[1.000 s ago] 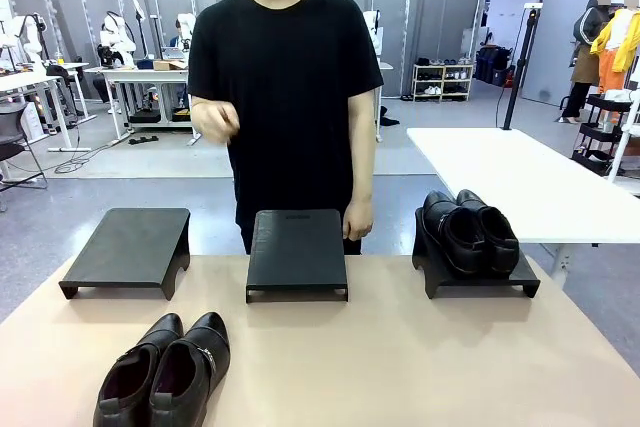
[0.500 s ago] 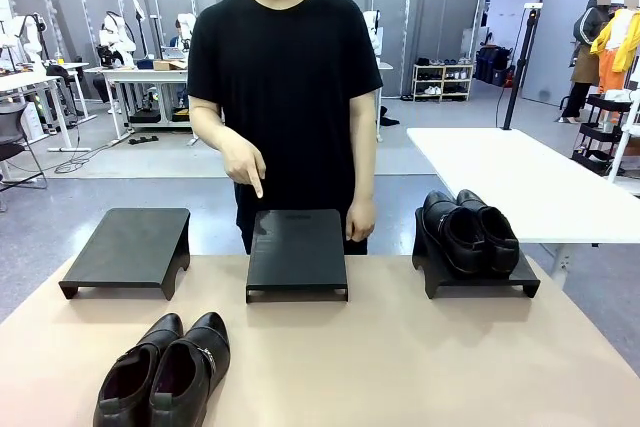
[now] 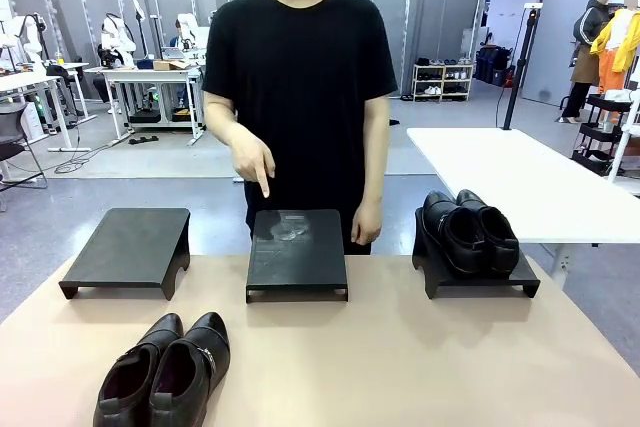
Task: Place the shoes on the stand as instructed by the person.
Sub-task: Pick up another pair of Shoes and place it on the Shoes Stand indicated by the person.
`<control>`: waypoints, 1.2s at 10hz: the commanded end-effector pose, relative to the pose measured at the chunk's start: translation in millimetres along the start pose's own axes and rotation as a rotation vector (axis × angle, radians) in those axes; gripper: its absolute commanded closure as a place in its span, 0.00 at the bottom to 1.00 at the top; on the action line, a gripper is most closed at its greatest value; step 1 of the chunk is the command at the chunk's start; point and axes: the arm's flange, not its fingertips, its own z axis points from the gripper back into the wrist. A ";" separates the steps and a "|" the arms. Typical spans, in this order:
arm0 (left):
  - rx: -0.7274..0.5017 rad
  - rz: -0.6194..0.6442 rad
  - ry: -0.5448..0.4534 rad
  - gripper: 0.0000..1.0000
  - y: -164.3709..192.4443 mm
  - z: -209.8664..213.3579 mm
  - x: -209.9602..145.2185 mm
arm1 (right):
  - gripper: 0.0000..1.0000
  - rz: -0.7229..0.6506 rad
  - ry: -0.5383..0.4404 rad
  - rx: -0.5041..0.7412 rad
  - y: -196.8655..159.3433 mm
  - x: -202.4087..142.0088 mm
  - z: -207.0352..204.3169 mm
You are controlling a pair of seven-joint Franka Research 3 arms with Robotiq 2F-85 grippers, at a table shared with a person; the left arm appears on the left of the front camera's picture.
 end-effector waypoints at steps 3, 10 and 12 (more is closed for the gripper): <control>0.084 -0.024 0.011 0.00 -10.0 -10.1 2.6 | 0.00 -0.005 0.007 -0.007 4.2 -1.8 1.2; 0.136 -0.001 0.118 0.00 -58.9 -133.8 9.9 | 0.00 -0.005 0.007 -0.007 4.2 -1.8 1.2; 0.158 0.044 0.151 0.00 -71.8 -180.6 0.9 | 0.00 -0.005 0.007 -0.007 4.2 -1.8 1.2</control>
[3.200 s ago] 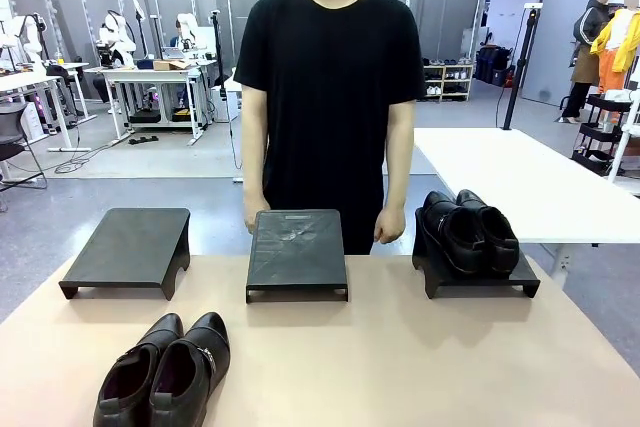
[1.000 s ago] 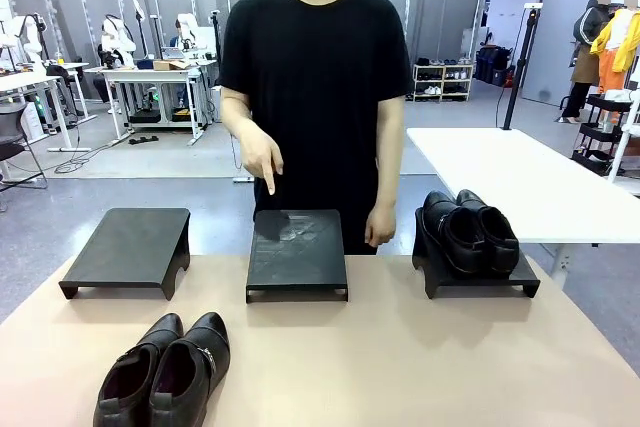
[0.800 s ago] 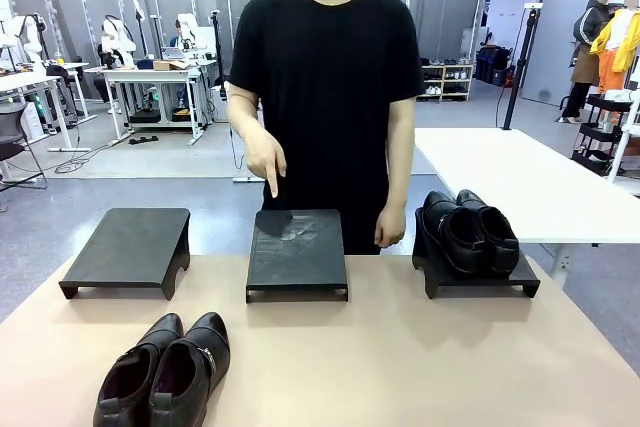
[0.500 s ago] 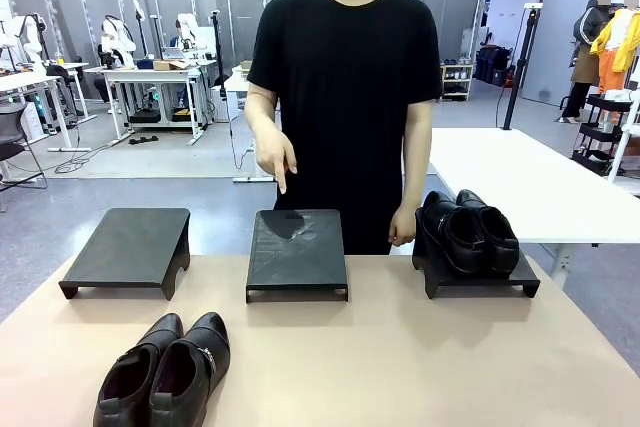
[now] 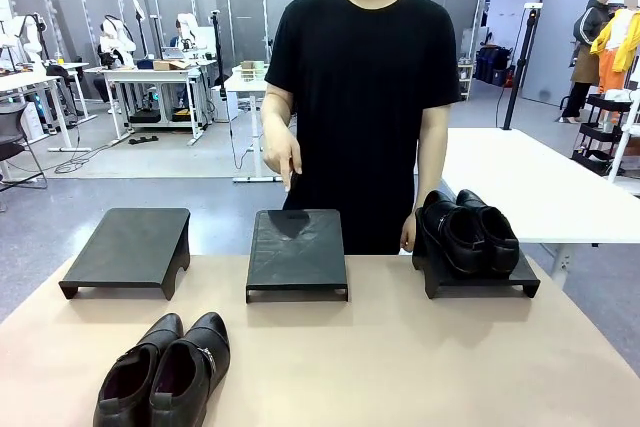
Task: Place the shoes on the stand as instructed by the person.
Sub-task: Pick up another pair of Shoes and place it on the Shoes Stand indicated by the person.
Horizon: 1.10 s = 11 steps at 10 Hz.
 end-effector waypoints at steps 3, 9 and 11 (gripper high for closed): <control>0.152 0.039 -0.011 0.00 -30.4 -84.7 -2.8 | 0.00 -0.005 0.007 -0.006 3.9 -1.7 0.9; 0.364 0.017 0.123 0.00 -28.3 -189.3 -18.2 | 0.00 -0.005 0.007 -0.006 3.9 -1.7 0.9; 0.440 0.031 0.150 0.00 -18.9 -212.3 -29.2 | 0.00 -0.005 0.007 -0.006 3.9 -1.7 0.9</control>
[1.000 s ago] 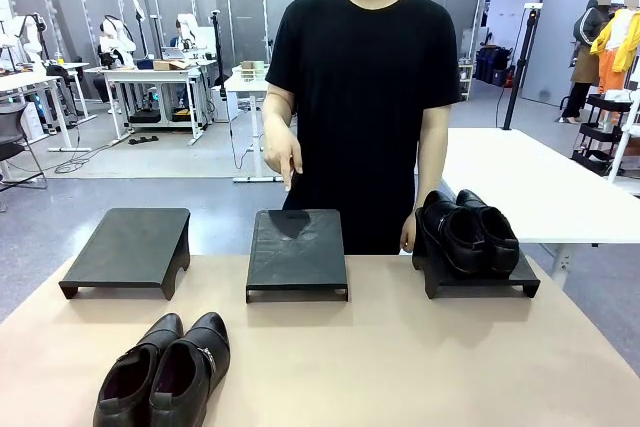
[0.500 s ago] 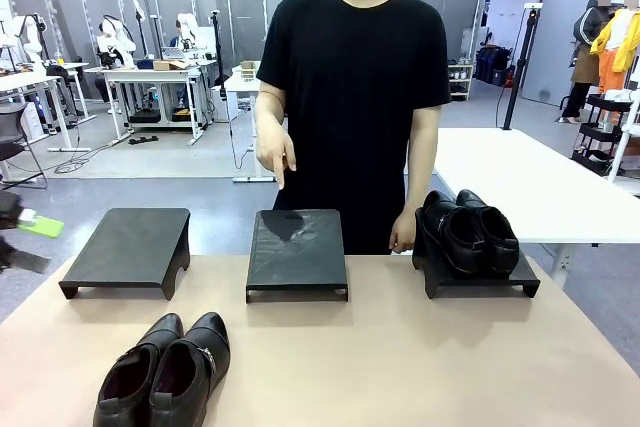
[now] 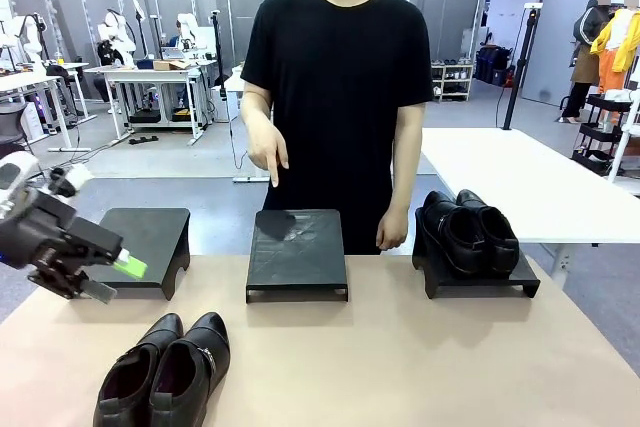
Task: Place the shoes on the stand as instructed by the person.
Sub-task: Pick up another pair of Shoes and place it on the Shoes Stand indicated by the person.
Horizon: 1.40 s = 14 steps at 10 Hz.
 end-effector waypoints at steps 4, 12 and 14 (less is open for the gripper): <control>0.157 0.062 0.041 0.00 11.8 -76.7 -91.6 | 0.00 -0.005 0.007 -0.005 3.7 -1.7 0.9; 0.146 0.038 0.081 0.00 -1.0 -71.0 -4.0 | 0.00 -0.005 0.007 -0.005 3.7 -1.7 0.9; 0.155 0.045 0.079 0.00 1.2 -73.2 -4.0 | 0.00 -0.005 0.007 -0.005 3.7 -1.7 0.9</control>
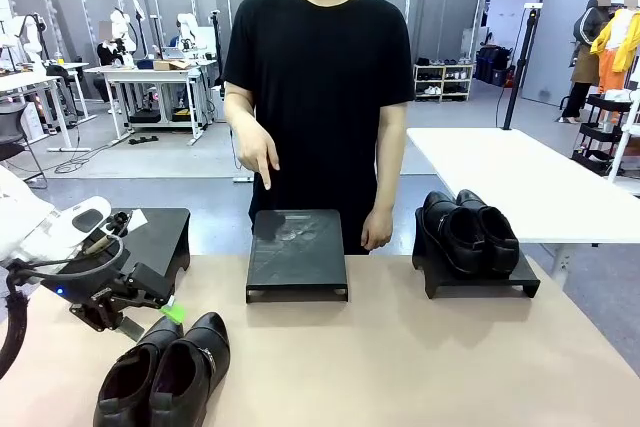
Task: Place the shoes on the stand as instructed by the person.
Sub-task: Pick up another pair of Shoes and place it on the Shoes Stand indicated by the person.
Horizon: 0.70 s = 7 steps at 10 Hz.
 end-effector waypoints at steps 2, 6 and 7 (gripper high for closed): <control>0.125 0.057 0.027 0.00 -3.0 -8.6 -7.0 | 0.00 -0.005 0.007 -0.005 3.7 -1.7 1.0; 0.230 0.152 0.026 0.00 -2.5 -21.3 -18.6 | 0.00 -0.005 0.007 -0.005 3.7 -1.7 1.0; 0.247 0.177 0.049 0.00 -2.1 -27.1 -22.2 | 0.00 -0.005 0.007 -0.005 3.7 -1.7 1.0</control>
